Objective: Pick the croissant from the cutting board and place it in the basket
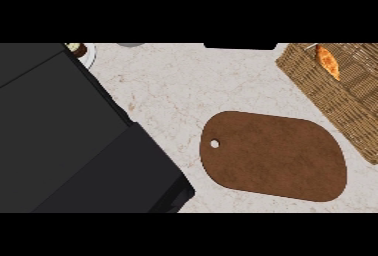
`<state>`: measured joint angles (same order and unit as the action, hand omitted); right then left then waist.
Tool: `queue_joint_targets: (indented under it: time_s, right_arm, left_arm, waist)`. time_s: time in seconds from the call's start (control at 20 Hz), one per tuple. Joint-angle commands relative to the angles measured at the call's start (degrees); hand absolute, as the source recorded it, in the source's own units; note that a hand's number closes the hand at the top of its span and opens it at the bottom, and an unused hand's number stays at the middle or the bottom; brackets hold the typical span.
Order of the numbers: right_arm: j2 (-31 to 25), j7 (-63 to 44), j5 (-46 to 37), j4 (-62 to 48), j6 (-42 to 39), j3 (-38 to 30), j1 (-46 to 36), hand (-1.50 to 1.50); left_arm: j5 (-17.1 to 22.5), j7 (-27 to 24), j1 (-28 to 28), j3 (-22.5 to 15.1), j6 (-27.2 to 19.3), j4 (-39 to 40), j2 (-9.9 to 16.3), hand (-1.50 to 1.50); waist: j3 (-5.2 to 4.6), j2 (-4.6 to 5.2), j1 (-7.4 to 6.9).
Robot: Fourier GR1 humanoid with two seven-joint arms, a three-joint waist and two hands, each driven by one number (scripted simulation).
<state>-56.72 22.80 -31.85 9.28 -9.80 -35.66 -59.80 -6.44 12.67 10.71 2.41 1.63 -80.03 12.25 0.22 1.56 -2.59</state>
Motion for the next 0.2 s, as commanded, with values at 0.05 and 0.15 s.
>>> queue_joint_targets:
  time_s: [0.05, 0.15]
  right_arm:
    - [-6.39, 1.24, 1.56, -2.02, -5.32, -1.97, 4.27, -1.5]
    - [-7.45, 1.63, 3.01, -2.21, -4.82, -3.61, 5.02, -1.5]
  left_arm:
    - [1.13, 1.06, 3.28, 1.07, 0.6, -1.35, 0.69, 0.0]
    - [-0.15, 0.59, 2.06, -0.38, 0.09, -2.14, -0.06, 0.0]
  waist:
    - [0.29, 0.31, 0.08]
    - [0.35, 0.35, -0.22]
